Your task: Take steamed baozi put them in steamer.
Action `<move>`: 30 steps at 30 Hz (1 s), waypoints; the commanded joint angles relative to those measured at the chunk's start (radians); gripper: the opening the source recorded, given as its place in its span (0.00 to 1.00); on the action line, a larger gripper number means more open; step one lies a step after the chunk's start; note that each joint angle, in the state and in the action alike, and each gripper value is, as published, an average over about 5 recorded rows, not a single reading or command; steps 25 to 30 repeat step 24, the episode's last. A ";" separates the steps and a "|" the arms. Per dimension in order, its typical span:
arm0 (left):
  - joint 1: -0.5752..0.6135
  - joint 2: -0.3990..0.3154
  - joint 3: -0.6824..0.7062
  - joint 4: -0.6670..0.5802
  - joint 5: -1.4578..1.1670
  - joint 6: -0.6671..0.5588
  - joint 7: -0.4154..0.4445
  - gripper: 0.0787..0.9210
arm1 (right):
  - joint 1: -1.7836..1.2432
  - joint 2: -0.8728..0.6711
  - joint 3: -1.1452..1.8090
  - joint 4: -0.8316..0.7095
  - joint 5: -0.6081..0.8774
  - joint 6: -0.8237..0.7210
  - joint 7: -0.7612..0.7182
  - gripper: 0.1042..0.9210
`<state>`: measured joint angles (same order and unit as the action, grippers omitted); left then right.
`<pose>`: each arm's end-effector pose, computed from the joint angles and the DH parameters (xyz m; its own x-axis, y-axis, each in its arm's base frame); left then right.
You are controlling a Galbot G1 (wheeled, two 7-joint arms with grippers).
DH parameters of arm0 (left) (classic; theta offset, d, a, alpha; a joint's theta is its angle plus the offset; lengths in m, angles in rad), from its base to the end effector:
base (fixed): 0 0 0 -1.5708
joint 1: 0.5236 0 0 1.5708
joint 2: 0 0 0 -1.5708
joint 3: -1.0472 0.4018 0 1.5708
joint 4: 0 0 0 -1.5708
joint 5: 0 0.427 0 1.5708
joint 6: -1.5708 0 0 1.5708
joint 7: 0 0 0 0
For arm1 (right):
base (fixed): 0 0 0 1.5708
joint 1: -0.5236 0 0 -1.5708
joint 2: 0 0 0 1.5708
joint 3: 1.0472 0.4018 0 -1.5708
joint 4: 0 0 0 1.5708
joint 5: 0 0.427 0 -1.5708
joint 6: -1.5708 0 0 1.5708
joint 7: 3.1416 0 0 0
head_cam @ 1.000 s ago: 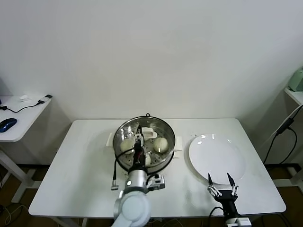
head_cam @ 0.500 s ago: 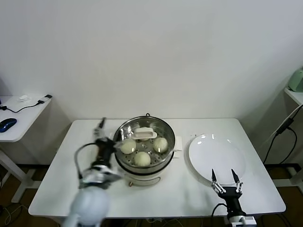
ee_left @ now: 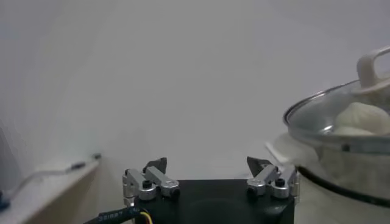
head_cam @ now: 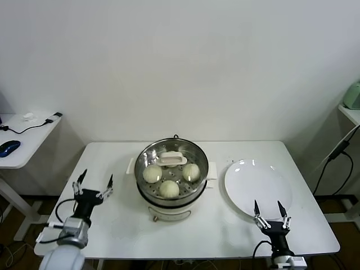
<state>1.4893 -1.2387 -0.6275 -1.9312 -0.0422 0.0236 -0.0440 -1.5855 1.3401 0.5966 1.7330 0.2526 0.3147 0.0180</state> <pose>0.2634 0.1211 -0.3725 -0.9967 -0.0258 0.0775 -0.0013 0.9535 0.3013 0.1983 -0.1060 -0.4876 -0.9974 0.0535 0.0487 0.0536 0.9986 -0.0005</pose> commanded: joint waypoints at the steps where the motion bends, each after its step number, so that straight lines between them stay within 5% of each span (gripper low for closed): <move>1: 0.076 0.013 -0.056 0.110 -0.303 -0.176 -0.007 0.88 | -0.002 -0.013 0.005 -0.007 0.030 -0.002 -0.001 0.88; 30: 0.105 -0.009 0.017 0.102 -0.240 -0.222 0.011 0.88 | -0.004 -0.013 0.004 0.007 0.025 -0.004 -0.003 0.88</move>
